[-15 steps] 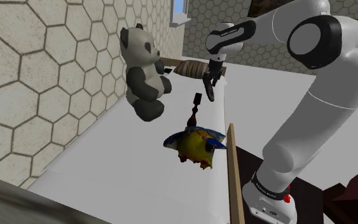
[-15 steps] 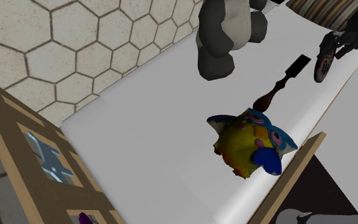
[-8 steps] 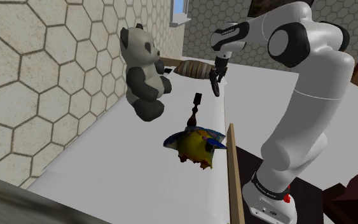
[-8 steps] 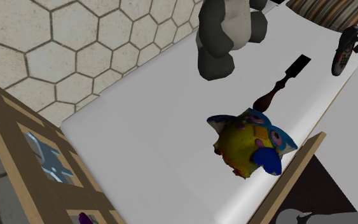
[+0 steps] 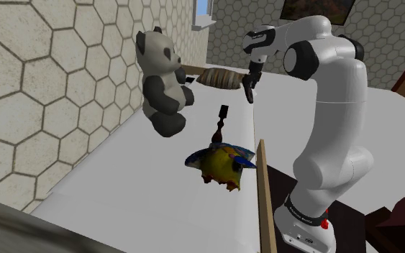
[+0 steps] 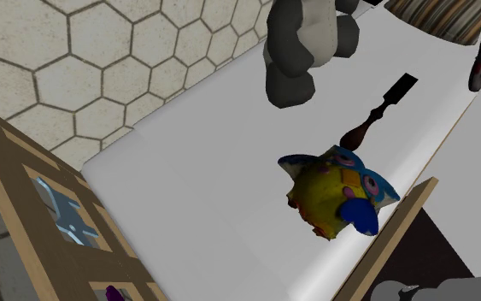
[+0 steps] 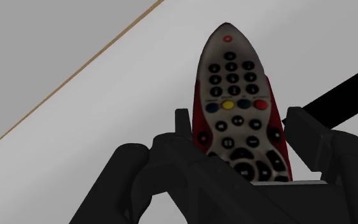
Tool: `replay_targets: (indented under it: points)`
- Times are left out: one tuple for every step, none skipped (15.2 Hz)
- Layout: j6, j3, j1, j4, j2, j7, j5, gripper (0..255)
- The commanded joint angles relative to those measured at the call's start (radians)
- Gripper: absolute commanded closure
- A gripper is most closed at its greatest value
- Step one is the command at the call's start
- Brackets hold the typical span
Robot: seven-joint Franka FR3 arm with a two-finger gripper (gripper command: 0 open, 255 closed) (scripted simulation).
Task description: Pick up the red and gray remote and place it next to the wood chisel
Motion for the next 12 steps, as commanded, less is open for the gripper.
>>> replay_targets:
  points:
    - [0.010, 0.000, -0.008, 0.008, 0.019, -0.010, 0.006, 255]
    - [0.023, 0.001, -0.007, -0.003, 0.021, -0.011, 0.007, 255]
    - [0.035, 0.001, -0.007, -0.013, 0.023, -0.012, 0.008, 255]
    - [0.047, 0.002, -0.007, -0.023, 0.025, -0.013, 0.009, 255]
    - [0.059, 0.002, -0.006, -0.032, 0.028, -0.014, 0.010, 255]
    - [0.071, 0.003, -0.006, -0.042, 0.031, -0.015, 0.011, 255]
    - [0.083, 0.004, -0.006, -0.051, 0.034, -0.017, 0.012, 255]
    - [0.095, 0.004, -0.006, -0.060, 0.037, -0.018, 0.014, 255]
    - [0.107, 0.005, -0.006, -0.068, 0.040, -0.019, 0.015, 255]
    - [0.118, 0.006, -0.006, -0.076, 0.044, -0.020, 0.017, 255]
    - [0.130, 0.006, -0.006, -0.084, 0.048, -0.022, 0.018, 255]
    - [0.141, 0.007, -0.006, -0.092, 0.052, -0.023, 0.020, 255]
